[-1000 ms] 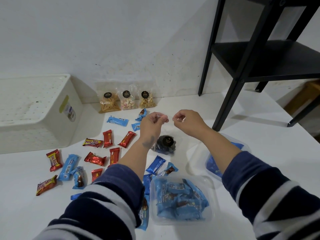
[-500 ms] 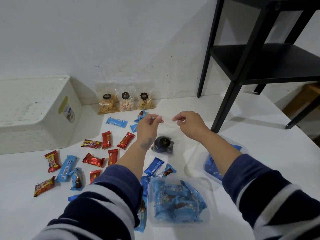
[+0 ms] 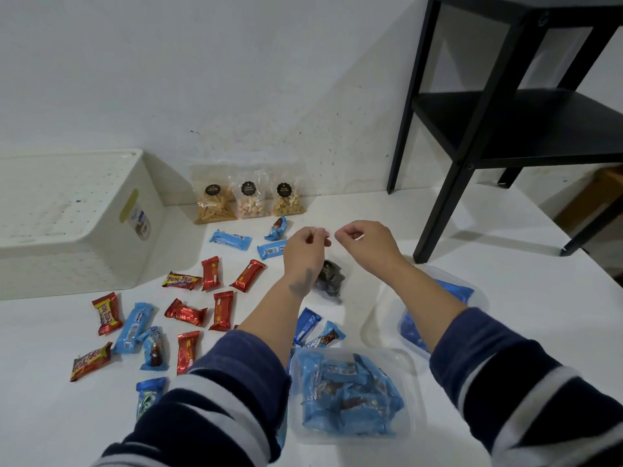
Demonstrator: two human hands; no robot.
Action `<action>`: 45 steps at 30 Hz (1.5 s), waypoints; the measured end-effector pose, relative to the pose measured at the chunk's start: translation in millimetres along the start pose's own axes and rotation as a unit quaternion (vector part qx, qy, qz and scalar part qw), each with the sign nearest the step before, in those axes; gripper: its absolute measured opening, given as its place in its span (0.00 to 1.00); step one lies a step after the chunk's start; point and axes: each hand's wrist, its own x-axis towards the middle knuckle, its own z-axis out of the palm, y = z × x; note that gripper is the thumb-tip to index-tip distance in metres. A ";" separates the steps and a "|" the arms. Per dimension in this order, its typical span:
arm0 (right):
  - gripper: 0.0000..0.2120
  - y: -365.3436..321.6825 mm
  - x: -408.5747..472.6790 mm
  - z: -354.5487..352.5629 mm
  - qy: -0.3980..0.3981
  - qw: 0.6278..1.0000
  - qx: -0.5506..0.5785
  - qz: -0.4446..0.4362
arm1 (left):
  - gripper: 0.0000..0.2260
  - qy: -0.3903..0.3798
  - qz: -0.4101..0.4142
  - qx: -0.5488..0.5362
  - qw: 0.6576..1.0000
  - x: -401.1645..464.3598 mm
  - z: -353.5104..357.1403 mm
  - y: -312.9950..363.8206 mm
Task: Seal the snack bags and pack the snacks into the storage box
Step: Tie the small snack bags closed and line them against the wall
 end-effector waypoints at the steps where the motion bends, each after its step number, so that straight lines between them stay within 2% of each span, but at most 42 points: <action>1: 0.09 0.4 1.0 0.3 0.006 1.000 -0.005 0.005 | 0.08 -0.005 0.000 0.001 1.000 -0.4 -0.1 -0.1; 5: 0.06 1.2 9.1 0.5 0.014 0.999 -0.008 0.052 | 0.08 -0.019 0.000 0.005 1.000 -0.4 0.1 -2.2; 9: 0.12 0.9 17.9 1.2 0.026 0.995 0.013 0.099 | 0.08 -0.024 -0.003 0.000 1.000 0.9 0.8 -5.9; 14: 0.13 -2.1 22.9 7.4 0.008 0.996 -0.035 0.088 | 0.07 -0.019 0.006 0.003 1.000 3.8 -2.4 -13.9; 18: 0.12 -2.8 29.7 9.5 -0.014 0.997 -0.007 0.079 | 0.05 0.010 0.038 0.019 0.999 6.8 -1.9 -22.2; 21: 0.08 -4.4 33.7 6.0 -0.041 0.997 0.024 0.067 | 0.16 0.037 0.078 0.154 0.984 7.5 -8.0 -44.6; 23: 0.07 -4.4 35.8 3.7 -0.050 0.997 0.028 0.057 | 0.22 -0.005 0.089 0.227 0.970 10.0 -14.4 -63.4; 26: 0.06 4.0 34.0 11.0 -0.021 0.997 0.049 0.047 | 0.27 -0.092 0.055 0.239 0.965 12.4 -18.2 -82.9; 29: 0.24 21.9 16.0 31.1 0.075 0.991 0.107 0.021 | 0.26 -0.128 0.040 0.271 0.953 13.2 -14.1 -92.4; 31: 0.30 37.0 1.3 47.5 0.094 0.992 0.080 0.031 | 0.25 -0.110 0.045 0.295 0.948 13.2 -10.2 -95.7; 35: 0.29 61.4 -7.8 76.8 0.029 0.990 0.055 0.126 | 0.24 -0.066 0.059 0.304 0.949 13.0 -2.6 -102.5; 39: 0.32 68.9 22.1 85.3 0.037 0.992 0.042 0.117 | 0.23 -0.044 0.075 0.288 0.954 29.9 3.7 -100.5; 45: 0.34 58.9 115.2 77.0 0.054 0.996 0.008 0.071 | 0.26 -0.061 0.127 0.246 0.959 102.0 16.2 -68.6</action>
